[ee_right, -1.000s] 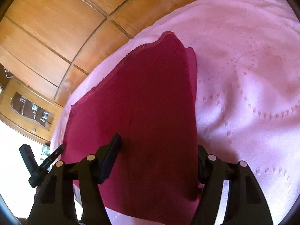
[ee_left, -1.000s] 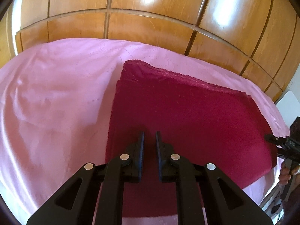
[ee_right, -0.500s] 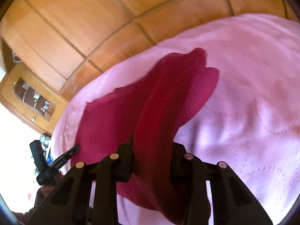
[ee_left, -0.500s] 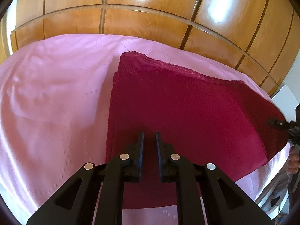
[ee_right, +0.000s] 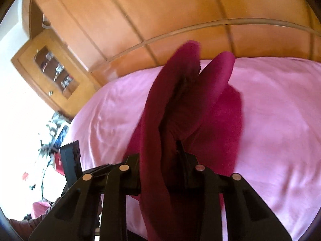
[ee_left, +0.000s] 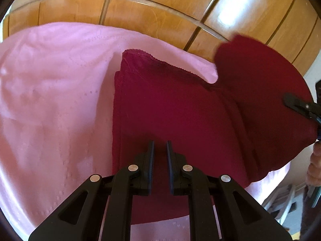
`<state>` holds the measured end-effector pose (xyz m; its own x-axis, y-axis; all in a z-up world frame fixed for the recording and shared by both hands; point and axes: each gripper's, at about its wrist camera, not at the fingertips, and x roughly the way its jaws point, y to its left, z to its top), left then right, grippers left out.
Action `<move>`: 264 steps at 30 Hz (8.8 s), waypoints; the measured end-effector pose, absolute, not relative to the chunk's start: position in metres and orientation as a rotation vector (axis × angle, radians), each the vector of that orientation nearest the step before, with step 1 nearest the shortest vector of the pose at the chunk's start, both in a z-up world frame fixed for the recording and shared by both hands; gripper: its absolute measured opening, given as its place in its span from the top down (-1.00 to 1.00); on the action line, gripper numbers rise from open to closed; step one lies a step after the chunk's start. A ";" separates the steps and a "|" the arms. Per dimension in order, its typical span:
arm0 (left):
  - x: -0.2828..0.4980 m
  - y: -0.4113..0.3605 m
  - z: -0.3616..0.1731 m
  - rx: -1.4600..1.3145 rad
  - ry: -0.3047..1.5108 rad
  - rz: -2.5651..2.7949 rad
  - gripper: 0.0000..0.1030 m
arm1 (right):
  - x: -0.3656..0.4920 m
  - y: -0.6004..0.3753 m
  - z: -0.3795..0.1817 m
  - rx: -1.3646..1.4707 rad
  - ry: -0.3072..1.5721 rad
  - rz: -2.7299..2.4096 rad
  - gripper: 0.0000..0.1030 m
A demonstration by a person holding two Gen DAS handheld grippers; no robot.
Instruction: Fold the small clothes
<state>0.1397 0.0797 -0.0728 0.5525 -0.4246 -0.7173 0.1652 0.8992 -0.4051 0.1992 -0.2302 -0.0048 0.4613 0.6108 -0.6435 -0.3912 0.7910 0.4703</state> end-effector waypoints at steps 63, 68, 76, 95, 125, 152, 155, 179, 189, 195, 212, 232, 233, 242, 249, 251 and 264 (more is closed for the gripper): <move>0.114 0.105 0.003 -0.318 0.785 -0.300 0.59 | 0.099 -0.238 -0.080 -0.101 0.873 0.696 0.12; 0.110 0.078 0.022 -0.256 0.718 -0.383 0.59 | 0.113 -0.265 -0.045 0.045 0.810 0.696 0.12; 0.124 0.064 -0.022 -0.207 0.818 -0.368 0.59 | 0.203 -0.247 -0.038 0.285 0.824 0.620 0.15; 0.104 0.081 -0.031 -0.196 0.811 -0.291 -0.04 | 0.243 -0.195 -0.089 0.052 0.823 0.315 -0.60; 0.123 0.098 -0.047 -0.137 0.844 -0.197 -0.42 | 0.218 -0.245 -0.099 0.376 0.936 0.649 -0.62; 0.125 0.105 -0.063 -0.536 0.830 -0.647 0.32 | 0.215 -0.251 -0.052 0.378 0.854 0.750 0.26; 0.137 0.088 -0.050 -0.532 0.809 -0.683 0.33 | 0.219 -0.266 -0.040 0.366 0.820 0.725 0.27; 0.304 -0.093 -0.085 -0.193 0.974 -0.518 -0.21 | 0.312 -0.388 -0.115 0.426 0.886 0.307 -0.58; 0.235 -0.084 -0.015 -0.126 0.665 -0.423 -0.21 | 0.242 -0.352 -0.049 0.105 0.685 0.229 0.30; 0.250 -0.117 -0.055 0.051 0.833 -0.390 -0.15 | 0.233 -0.318 -0.092 0.063 0.830 0.252 0.41; 0.190 -0.085 -0.028 -0.069 0.764 -0.230 -0.55 | 0.190 -0.288 -0.081 0.031 0.731 0.096 -0.67; 0.099 -0.064 -0.009 0.013 0.637 -0.112 -0.92 | 0.124 -0.280 -0.055 0.027 0.630 -0.094 -0.95; 0.098 -0.064 -0.009 0.019 0.638 -0.106 -0.92 | 0.121 -0.281 -0.054 0.027 0.626 -0.097 -0.95; 0.080 -0.062 -0.003 0.011 0.592 -0.071 -0.92 | 0.107 -0.287 -0.056 0.060 0.632 -0.151 -0.95; 0.078 -0.060 -0.002 0.016 0.589 -0.029 -0.92 | 0.103 -0.281 -0.058 0.073 0.635 -0.145 -0.95; 0.078 -0.059 -0.003 0.014 0.594 -0.026 -0.92 | 0.102 -0.278 -0.059 0.069 0.639 -0.134 -0.95; 0.078 -0.054 0.000 0.016 0.581 0.001 -0.92 | 0.104 -0.280 -0.060 0.085 0.647 -0.120 -0.95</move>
<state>0.0783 -0.0541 0.0005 0.8358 0.0053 -0.5490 0.0040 0.9999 0.0156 0.1044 -0.2797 -0.0602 0.7914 -0.0853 -0.6053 0.1381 0.9896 0.0410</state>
